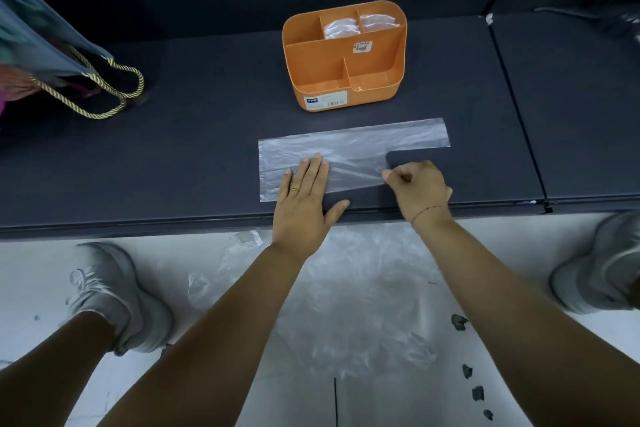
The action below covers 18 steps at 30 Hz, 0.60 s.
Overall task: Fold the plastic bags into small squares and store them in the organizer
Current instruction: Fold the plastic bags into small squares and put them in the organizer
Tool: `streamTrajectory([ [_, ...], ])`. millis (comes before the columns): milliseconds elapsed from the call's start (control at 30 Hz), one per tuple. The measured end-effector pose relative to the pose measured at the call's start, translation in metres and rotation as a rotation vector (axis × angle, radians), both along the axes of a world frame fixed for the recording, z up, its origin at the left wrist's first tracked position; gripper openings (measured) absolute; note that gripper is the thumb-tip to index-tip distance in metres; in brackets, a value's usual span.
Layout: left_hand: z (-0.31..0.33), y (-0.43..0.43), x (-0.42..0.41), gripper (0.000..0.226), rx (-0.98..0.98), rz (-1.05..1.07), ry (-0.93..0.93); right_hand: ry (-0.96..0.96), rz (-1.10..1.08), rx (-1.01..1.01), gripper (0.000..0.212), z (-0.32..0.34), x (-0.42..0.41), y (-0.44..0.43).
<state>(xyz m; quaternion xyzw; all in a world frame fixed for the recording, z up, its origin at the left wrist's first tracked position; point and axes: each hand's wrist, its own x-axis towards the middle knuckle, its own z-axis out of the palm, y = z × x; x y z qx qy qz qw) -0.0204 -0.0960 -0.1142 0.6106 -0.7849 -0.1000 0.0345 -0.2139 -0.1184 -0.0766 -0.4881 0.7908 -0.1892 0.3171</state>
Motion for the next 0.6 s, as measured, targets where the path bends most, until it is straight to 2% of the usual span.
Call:
streamTrajectory([
  [133,0.003,0.001,-0.007,0.060,-0.018,0.016,0.075,-0.434,-0.103,0.081,0.013,0.023,-0.013,0.005],
  [200,0.003,0.002,-0.010,0.048,-0.073,0.036,0.081,-0.439,-0.108,0.087,0.013,0.029,-0.016,0.007],
  [233,0.003,0.003,-0.011,0.051,-0.081,0.043,0.068,-0.334,-0.091,0.036,0.013,0.028,-0.017,0.008],
  [300,0.003,0.004,-0.012,0.057,-0.079,0.064,0.050,0.039,-0.009,-0.131,0.023,0.028,-0.015,0.012],
  [367,0.005,0.005,-0.013,0.055,-0.136,0.083,0.075,0.271,0.259,-0.278,0.056,0.028,-0.007,0.019],
  [433,0.003,0.007,-0.013,0.048,-0.228,0.096,0.095,0.367,0.593,-0.302,0.076,0.021,0.006,0.024],
  [500,0.005,0.011,-0.013,0.039,-0.259,0.087,0.097,0.412,0.758,-0.293,0.074,0.006,0.017,0.025],
  [600,0.010,0.018,-0.011,0.027,-0.300,0.071,0.093,0.439,0.723,-0.429,0.044,-0.016,0.023,0.025],
])
